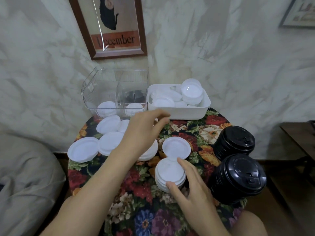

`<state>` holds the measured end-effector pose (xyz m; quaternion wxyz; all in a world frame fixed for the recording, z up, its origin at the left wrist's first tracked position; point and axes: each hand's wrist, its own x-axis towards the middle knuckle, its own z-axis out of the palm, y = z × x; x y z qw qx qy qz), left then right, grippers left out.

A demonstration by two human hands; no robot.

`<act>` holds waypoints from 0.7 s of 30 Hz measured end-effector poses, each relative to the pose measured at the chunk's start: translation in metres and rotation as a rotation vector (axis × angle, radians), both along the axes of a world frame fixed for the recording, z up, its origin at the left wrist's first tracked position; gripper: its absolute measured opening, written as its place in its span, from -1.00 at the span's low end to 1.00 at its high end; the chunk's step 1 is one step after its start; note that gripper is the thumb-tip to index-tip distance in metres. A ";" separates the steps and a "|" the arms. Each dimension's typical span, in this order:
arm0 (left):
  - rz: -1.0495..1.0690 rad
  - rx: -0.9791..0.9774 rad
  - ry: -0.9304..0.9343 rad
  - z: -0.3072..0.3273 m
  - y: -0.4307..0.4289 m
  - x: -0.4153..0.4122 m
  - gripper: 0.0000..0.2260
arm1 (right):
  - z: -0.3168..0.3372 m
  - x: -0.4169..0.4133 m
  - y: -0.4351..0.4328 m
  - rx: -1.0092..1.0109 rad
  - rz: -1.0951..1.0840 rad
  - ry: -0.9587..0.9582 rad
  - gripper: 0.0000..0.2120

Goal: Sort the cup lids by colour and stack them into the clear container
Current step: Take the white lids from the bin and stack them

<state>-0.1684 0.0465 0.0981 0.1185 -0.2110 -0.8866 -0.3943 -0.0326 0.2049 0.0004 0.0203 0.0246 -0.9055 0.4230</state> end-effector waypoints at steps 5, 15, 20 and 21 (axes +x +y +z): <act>0.028 -0.433 0.122 -0.005 0.056 -0.081 -0.70 | -0.001 -0.003 0.000 0.045 0.025 -0.007 -0.47; 0.018 -0.523 0.107 -0.027 0.063 -0.105 -0.71 | 0.005 -0.012 0.001 0.065 0.028 -0.062 -0.34; -0.008 -0.447 0.087 -0.013 0.068 -0.117 -0.76 | 0.009 -0.012 0.002 0.058 0.023 -0.105 -0.17; -0.037 -0.414 0.066 -0.010 0.074 -0.121 -0.78 | 0.008 -0.012 0.003 0.038 0.031 -0.112 -0.16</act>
